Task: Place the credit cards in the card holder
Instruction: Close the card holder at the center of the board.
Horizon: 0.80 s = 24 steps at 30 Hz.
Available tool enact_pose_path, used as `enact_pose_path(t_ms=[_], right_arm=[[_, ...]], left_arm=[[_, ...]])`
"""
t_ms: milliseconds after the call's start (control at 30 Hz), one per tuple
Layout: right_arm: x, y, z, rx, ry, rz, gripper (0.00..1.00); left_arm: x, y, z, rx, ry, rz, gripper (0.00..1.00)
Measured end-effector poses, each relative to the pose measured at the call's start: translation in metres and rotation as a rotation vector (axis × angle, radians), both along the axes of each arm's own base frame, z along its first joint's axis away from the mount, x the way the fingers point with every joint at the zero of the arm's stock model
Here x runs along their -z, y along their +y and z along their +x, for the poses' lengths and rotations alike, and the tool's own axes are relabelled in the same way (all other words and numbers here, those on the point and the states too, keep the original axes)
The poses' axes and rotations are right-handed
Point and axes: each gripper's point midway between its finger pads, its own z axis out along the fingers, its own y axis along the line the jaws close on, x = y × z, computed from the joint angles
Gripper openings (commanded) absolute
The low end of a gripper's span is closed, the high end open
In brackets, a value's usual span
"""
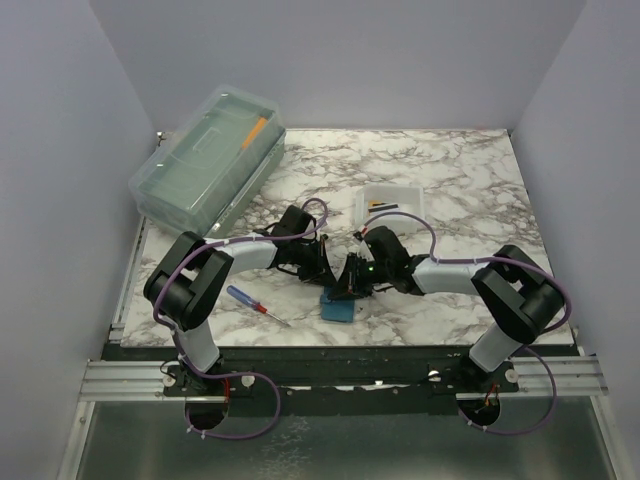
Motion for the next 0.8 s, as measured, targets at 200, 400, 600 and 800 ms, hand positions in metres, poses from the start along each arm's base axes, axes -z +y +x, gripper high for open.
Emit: enact_pose_path(t_ms=[200,400,600,800], right_arm=[[0.001,-0.001,0.001,0.005,-0.002,-0.011,0.0],[0.0,-0.007,0.001,0.029,-0.003,-0.042,0.0],[0.004,-0.012,0.002,0.049,-0.001,-0.074,0.0],[0.007,-0.015,0.002,0.06,0.004,-0.096,0.0]], left_arm=[[0.0,0.0,0.0,0.0,0.0,0.001,0.0],[0.0,0.0,0.0,-0.001,-0.001,0.002,0.0],[0.0,0.0,0.0,-0.002,-0.002,0.003,0.0],[0.0,0.0,0.0,-0.002,-0.002,0.003,0.0]])
